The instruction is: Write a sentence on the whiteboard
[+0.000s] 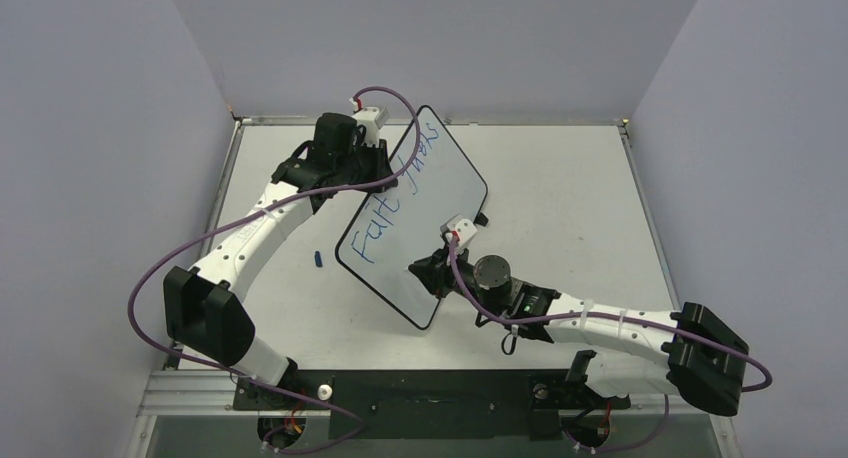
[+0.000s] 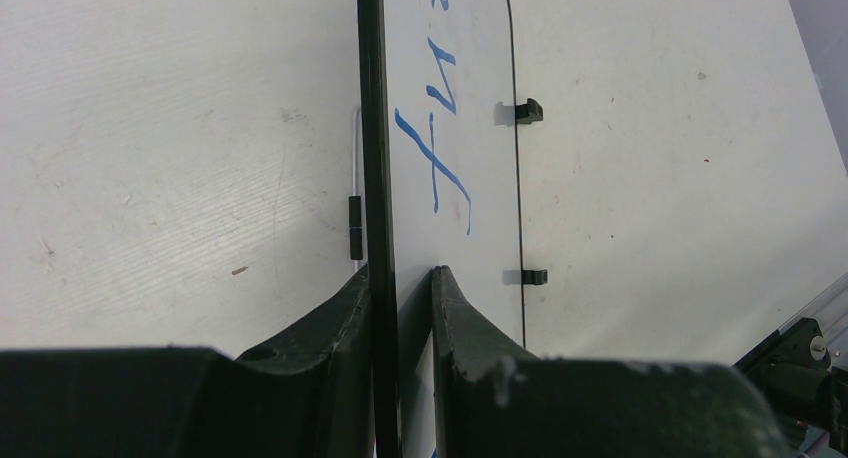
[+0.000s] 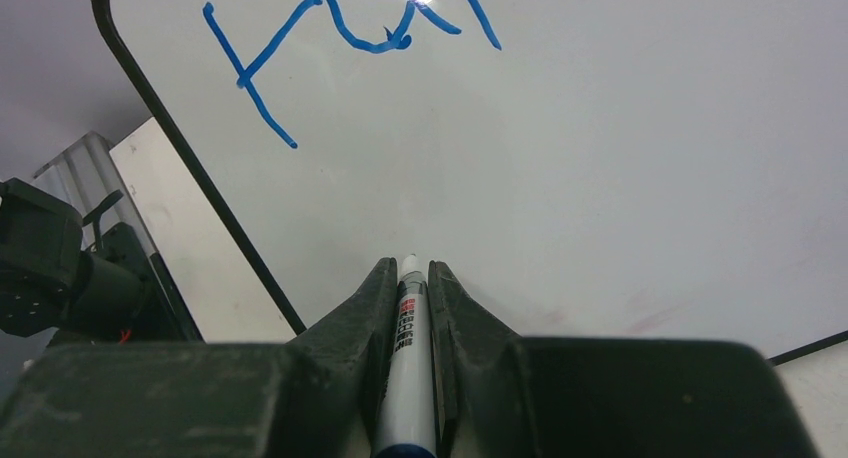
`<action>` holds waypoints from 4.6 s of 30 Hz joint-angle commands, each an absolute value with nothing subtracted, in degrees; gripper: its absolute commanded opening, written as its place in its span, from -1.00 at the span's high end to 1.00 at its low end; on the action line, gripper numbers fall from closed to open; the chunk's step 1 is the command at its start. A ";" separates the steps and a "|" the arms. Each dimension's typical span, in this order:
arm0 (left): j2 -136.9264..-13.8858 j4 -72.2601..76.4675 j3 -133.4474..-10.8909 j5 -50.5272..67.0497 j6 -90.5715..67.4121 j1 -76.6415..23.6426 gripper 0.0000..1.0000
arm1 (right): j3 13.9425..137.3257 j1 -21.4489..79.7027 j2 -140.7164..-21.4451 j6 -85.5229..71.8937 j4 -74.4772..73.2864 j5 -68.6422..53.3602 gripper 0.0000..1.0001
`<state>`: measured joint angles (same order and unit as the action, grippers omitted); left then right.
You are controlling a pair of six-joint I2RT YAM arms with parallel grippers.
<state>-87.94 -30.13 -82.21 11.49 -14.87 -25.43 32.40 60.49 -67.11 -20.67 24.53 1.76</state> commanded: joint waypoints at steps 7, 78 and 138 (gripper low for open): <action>-87.79 -26.87 -83.85 3.05 -8.96 -24.25 1.00 | 33.23 62.16 -67.79 -20.10 30.29 4.97 1.00; -87.32 -26.96 -84.03 3.34 -8.92 -24.08 1.00 | 30.24 69.01 -71.05 -20.32 26.88 12.92 1.00; -87.61 -27.04 -84.02 2.94 -8.61 -23.19 1.00 | 35.23 55.94 -70.58 -20.74 28.03 -1.94 1.00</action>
<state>-87.94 -30.13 -82.21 11.00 -14.83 -25.10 35.73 55.90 -70.28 -19.53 23.68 0.01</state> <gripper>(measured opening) 0.170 0.103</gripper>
